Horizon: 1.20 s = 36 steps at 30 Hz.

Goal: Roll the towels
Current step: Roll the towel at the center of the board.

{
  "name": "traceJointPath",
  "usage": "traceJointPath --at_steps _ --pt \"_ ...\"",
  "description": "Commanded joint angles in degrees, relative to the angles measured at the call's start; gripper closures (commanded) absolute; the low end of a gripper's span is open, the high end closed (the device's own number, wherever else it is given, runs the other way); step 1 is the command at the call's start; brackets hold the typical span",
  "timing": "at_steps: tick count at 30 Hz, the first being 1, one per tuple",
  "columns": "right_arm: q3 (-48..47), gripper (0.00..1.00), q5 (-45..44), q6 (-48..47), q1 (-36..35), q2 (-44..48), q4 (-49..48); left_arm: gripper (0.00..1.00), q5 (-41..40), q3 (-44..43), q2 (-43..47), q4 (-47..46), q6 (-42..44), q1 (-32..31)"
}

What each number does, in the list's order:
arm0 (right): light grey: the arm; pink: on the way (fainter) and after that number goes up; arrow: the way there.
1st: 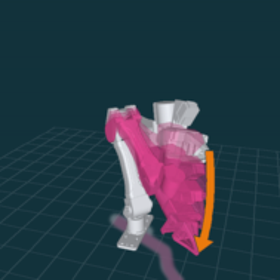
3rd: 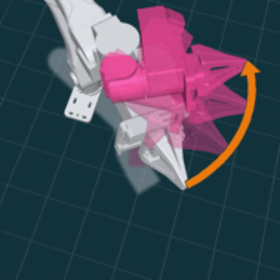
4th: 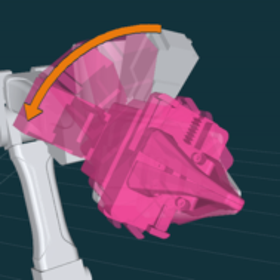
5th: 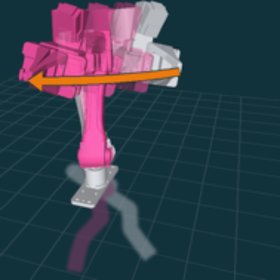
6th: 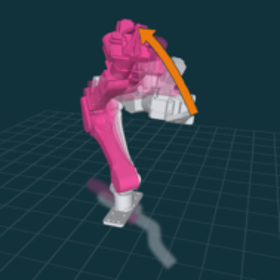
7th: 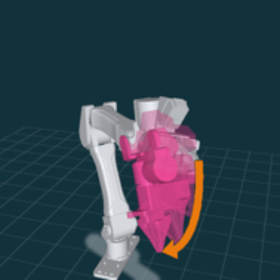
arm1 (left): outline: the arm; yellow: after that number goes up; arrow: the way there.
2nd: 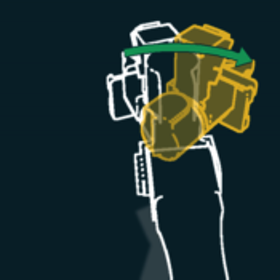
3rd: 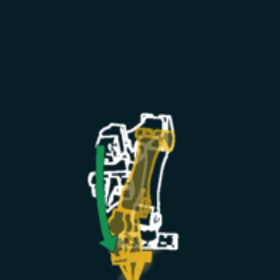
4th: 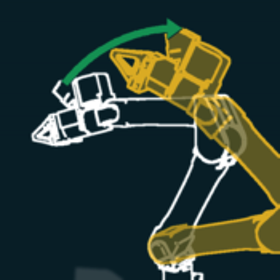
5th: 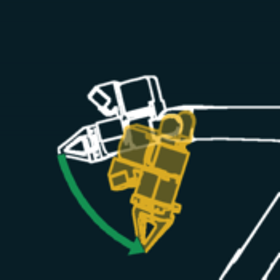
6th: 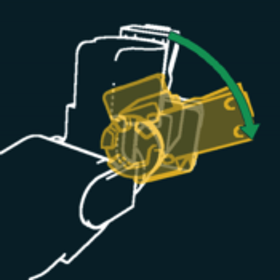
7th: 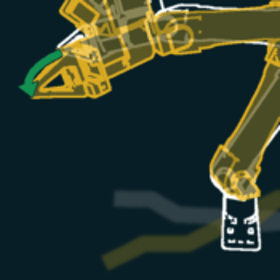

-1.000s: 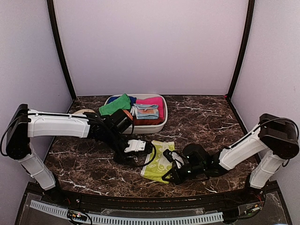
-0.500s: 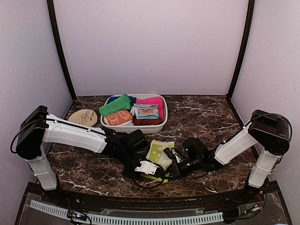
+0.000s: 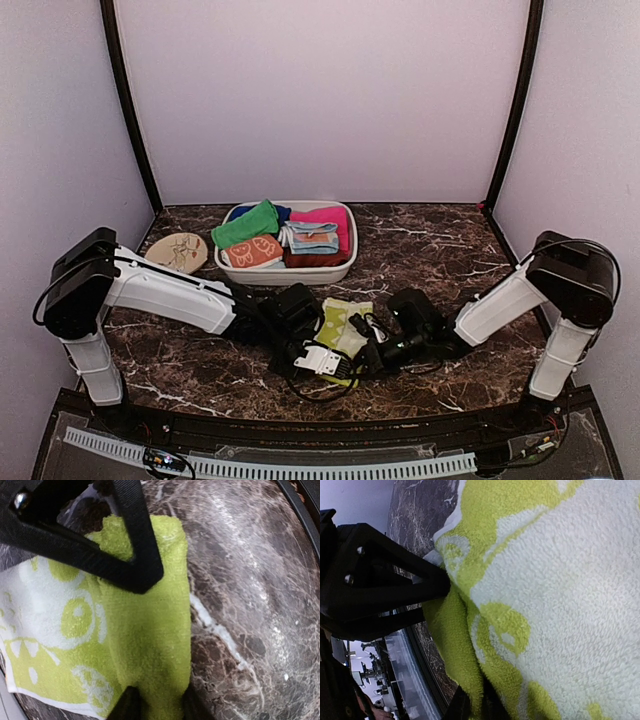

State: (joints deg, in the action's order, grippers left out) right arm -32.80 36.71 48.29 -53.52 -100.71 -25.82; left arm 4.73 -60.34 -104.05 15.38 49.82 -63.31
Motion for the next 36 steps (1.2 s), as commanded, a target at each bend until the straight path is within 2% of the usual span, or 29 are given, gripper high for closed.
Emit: traceJointPath --at_steps 1,3,6,7,8,9,13,15,16,17,20,22,26,30,33,36 --pt "-1.2 0.84 -2.0 -1.4 1.7 3.7 3.9 0.85 -2.8 1.1 -3.3 2.1 0.6 0.4" --pt "-1.8 0.73 -9.7 -6.4 1.6 7.9 9.6 0.99 1.0 -0.6 -3.3 5.6 -1.2 1.5" --pt "0.4 0.53 -21.5 -12.7 1.3 16.4 13.5 1.0 8.6 -4.0 -3.0 11.4 -4.3 4.0" --pt "1.2 0.41 -27.2 -15.4 0.9 19.1 14.9 1.0 10.6 -4.8 -2.8 13.4 -5.1 4.7" --pt "1.8 0.24 -30.8 -16.7 0.3 21.7 16.4 1.0 12.7 -5.4 -2.5 14.7 -5.7 5.4" --pt "2.4 0.02 -38.0 -19.1 -0.6 24.7 17.8 1.0 14.6 -5.8 -2.3 15.9 -6.1 6.0" --pt "4.9 0.0 -56.9 -23.6 -3.0 37.2 18.5 1.0 19.3 -6.5 -1.4 19.7 -7.1 7.1" --pt "5.0 0.0 -67.0 -17.3 -2.7 43.2 21.3 1.0 21.2 -6.8 -1.5 21.1 -7.6 7.4" --pt "6.1 0.0 -69.2 -15.7 -2.3 45.3 20.8 1.0 22.0 -7.2 -1.8 21.8 -7.7 7.7" --pt "8.4 0.0 -67.5 -17.7 -1.8 47.6 17.4 1.0 22.7 -7.6 -2.2 22.6 -7.9 7.9" --pt "16.6 0.14 -53.2 -30.0 -2.4 52.6 3.7 1.0 25.6 -9.4 -3.8 25.3 -8.4 9.0" --pt "17.8 0.19 -55.0 -34.6 -7.2 53.0 4.1 1.0 27.7 -10.9 -5.2 27.4 -8.5 9.8" --pt "17.0 0.23 -63.0 -45.0 -20.5 49.0 6.3 1.0 32.4 -15.0 -9.0 32.2 -9.0 12.0" --pt "12.0 0.23 -66.5 -54.4 -30.7 37.5 7.3 1.0 36.9 -17.4 -11.7 34.6 -9.5 14.4" --pt "7.6 0.25 -68.6 -62.5 -34.7 28.0 5.3 1.0 39.8 -18.4 -13.4 36.1 -9.6 15.3" --pt "4.7 0.28 -67.6 -69.2 -35.4 20.7 -0.4 1.0 40.6 -19.2 -15.0 37.6 -9.2 15.9"
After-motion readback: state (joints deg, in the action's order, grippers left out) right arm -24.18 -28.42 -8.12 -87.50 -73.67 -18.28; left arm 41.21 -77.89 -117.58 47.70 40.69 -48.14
